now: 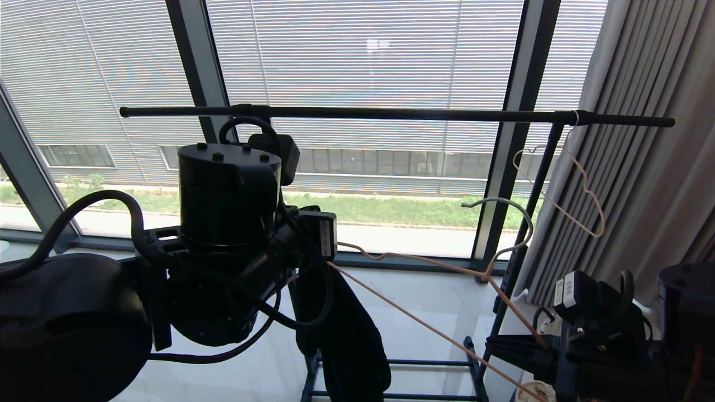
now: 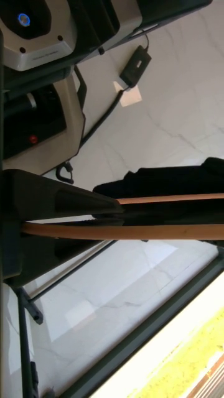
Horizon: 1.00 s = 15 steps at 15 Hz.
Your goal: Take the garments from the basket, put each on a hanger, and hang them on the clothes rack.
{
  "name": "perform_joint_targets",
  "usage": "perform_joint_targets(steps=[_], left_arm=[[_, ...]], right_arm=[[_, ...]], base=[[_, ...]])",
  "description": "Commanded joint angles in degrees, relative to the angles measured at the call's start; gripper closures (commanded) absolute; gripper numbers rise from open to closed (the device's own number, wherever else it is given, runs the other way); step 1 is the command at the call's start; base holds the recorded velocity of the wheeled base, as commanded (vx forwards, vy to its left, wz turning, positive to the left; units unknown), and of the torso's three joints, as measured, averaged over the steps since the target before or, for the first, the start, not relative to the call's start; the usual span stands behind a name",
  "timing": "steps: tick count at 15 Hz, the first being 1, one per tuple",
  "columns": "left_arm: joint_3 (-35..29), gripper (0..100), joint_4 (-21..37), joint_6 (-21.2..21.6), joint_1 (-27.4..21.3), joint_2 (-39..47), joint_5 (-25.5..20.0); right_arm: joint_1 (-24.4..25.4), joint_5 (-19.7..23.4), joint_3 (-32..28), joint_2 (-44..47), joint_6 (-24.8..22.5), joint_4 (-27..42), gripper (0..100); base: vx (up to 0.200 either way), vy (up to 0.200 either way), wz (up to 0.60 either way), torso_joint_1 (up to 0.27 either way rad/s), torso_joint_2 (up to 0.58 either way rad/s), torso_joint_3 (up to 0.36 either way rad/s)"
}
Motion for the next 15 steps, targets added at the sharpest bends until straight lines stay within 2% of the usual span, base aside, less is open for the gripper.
perform_joint_targets(steps=[1, 8, 15], left_arm=[[-0.25, 100, -0.04, -0.02, 0.22, -0.19, 0.16], [-0.25, 100, -0.04, 0.07, 0.22, -0.28, 0.16], [0.54, 100, -0.04, -0.02, -0.13, -2.39, -0.01]], right_arm=[[0.03, 0.03, 0.05, -0.51, -0.10, -0.12, 100], [0.99, -0.06, -1.62, -1.39, 0.87, -0.03, 100], [1.08, -0.06, -3.47, 2.12, 0.95, -0.03, 100]], base=[[0.000, 0.000, 0.00, 0.000, 0.00, 0.000], [0.000, 0.000, 0.00, 0.000, 0.00, 0.000], [0.000, 0.000, 0.00, 0.000, 0.00, 0.000]])
